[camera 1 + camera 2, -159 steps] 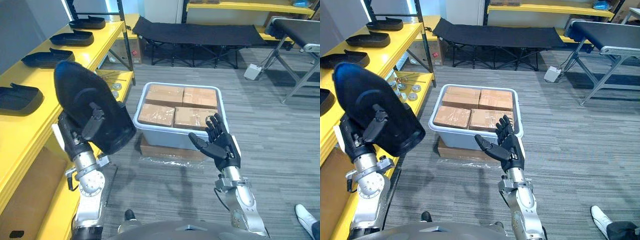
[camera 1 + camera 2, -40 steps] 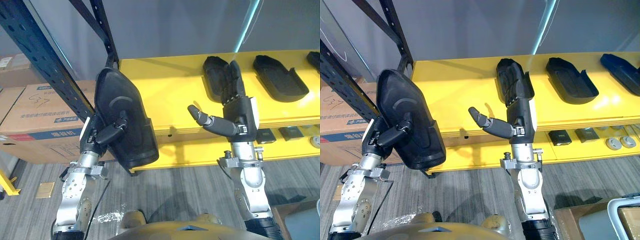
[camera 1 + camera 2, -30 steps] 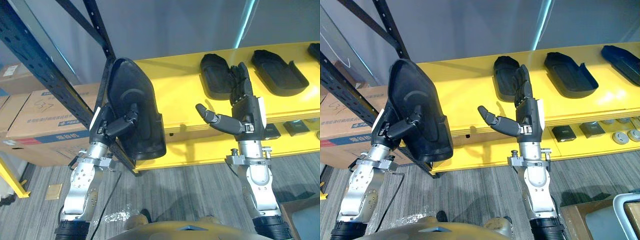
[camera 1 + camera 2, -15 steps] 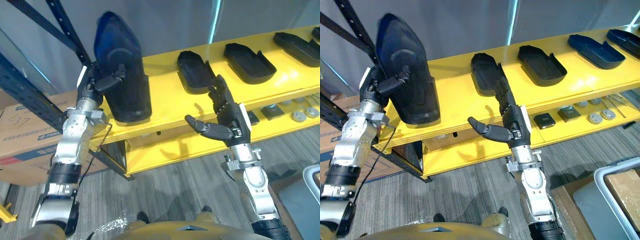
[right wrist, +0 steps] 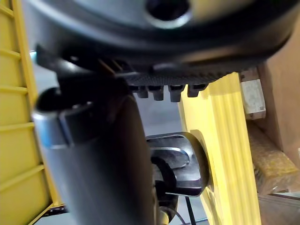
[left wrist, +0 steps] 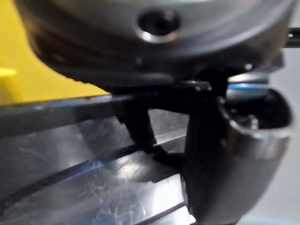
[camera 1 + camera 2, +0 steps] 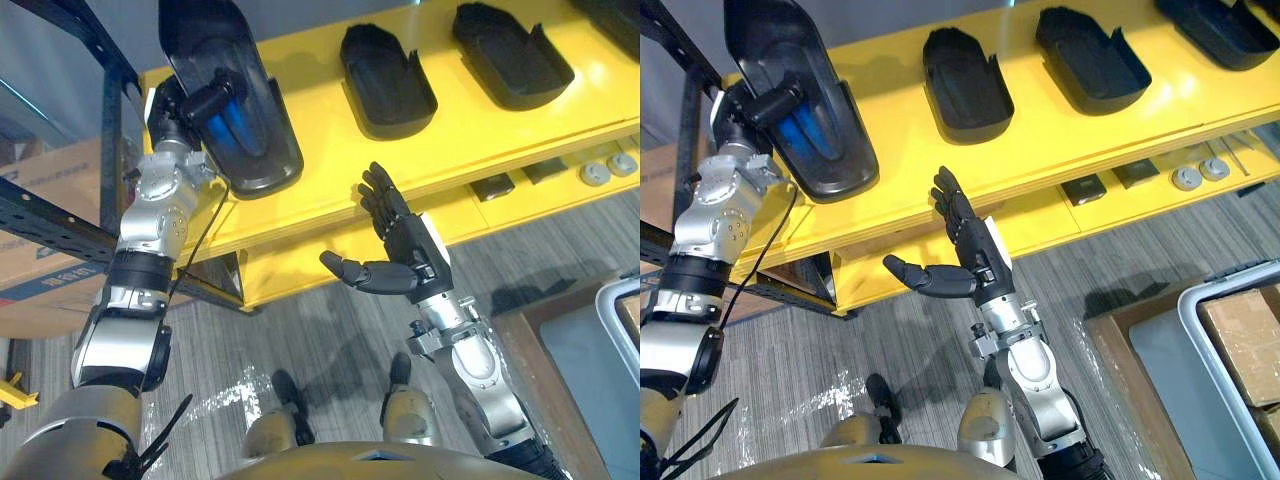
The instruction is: Walk over and take three plastic housings, then place them on the shelf
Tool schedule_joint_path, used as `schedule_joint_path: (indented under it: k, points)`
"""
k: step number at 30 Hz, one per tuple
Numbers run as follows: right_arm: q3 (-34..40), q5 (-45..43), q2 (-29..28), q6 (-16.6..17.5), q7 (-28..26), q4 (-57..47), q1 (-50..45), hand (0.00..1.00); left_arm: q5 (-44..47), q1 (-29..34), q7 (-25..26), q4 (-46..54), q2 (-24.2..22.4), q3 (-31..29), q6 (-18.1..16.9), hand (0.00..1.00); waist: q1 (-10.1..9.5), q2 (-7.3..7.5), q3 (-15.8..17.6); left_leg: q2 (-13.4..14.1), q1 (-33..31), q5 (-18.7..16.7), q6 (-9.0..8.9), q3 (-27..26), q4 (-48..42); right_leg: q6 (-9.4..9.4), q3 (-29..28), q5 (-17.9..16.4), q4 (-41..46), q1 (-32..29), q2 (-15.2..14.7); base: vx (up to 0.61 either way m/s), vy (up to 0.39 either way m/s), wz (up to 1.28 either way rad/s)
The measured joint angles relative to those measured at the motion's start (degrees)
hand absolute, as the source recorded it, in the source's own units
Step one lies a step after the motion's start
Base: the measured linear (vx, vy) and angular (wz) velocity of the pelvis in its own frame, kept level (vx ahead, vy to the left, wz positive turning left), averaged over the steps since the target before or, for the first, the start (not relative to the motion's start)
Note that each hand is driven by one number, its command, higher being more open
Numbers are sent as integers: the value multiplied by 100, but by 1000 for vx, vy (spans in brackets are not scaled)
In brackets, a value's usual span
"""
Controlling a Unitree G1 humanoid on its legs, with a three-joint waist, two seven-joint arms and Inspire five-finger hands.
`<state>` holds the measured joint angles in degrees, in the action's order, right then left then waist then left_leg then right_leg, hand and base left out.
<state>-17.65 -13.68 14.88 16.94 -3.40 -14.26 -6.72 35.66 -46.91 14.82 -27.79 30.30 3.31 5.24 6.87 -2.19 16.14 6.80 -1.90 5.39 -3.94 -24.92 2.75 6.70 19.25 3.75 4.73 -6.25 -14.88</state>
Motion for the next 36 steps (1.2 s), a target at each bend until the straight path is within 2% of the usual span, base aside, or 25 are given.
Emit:
schedule_joint_path:
  k: [1, 2, 7, 12, 22, 29, 32, 36]
  points:
    - [-74, 6, -9, -3, 50, -57, 36, 100, -8, -153, 68, -75, 2, 0, 23, 0, 5, 29, 99, 5, -19, -1, 1, -4, -14, -1, -26, 0, 26, -31, 0, 11, 3, -5]
    - [-111, 40, -13, -20, 118, -128, 69, 100, -18, -296, 136, -147, 6, 0, 42, 100, 11, 63, 151, 8, -89, -1, 2, -8, -46, -1, -47, 0, 26, -93, 0, 0, 0, 0]
    - [-289, 45, -134, -35, 346, -290, 92, 100, -138, -569, 427, -415, 48, 34, 136, 100, 97, 119, 346, 12, -160, -4, 5, -17, -56, -2, -70, 2, 39, -173, 3, 12, 2, 0]
    - [-327, 41, -156, -37, 473, -402, 72, 100, -656, -992, 625, -685, 228, 139, 243, 100, 114, 153, 701, 29, -158, -14, 9, -51, -89, -5, -102, 2, 79, -197, 9, 4, 2, -2]
    - [-468, -21, -163, -37, 514, -406, 1, 100, -900, -1201, 614, -890, 337, 167, 379, 100, 117, 182, 748, 66, -146, -72, 23, -136, -189, -17, -199, -6, 142, -230, 22, 9, 2, -4]
    - [-637, -24, -165, -37, 508, -407, -154, 100, -976, -1206, 555, -922, 358, 415, 382, 100, 116, 178, 750, 77, -12, -74, 23, -157, -214, -40, -223, -22, 191, -130, 23, -6, 2, -2]
    - [-695, -26, -166, -35, 493, -407, -157, 100, -1557, -1212, 331, -916, 405, 527, 563, 100, 122, 167, 745, 76, 72, -73, 23, -173, -213, -55, -222, -33, 190, -56, 23, -24, 3, -4]
    - [-789, -29, -166, -36, 495, -407, -228, 100, -2063, -1214, 145, -906, 472, 544, 1043, 100, 127, 139, 729, 73, 109, -51, 26, -180, -196, -56, -220, -33, 187, -29, 23, -6, 0, -1]
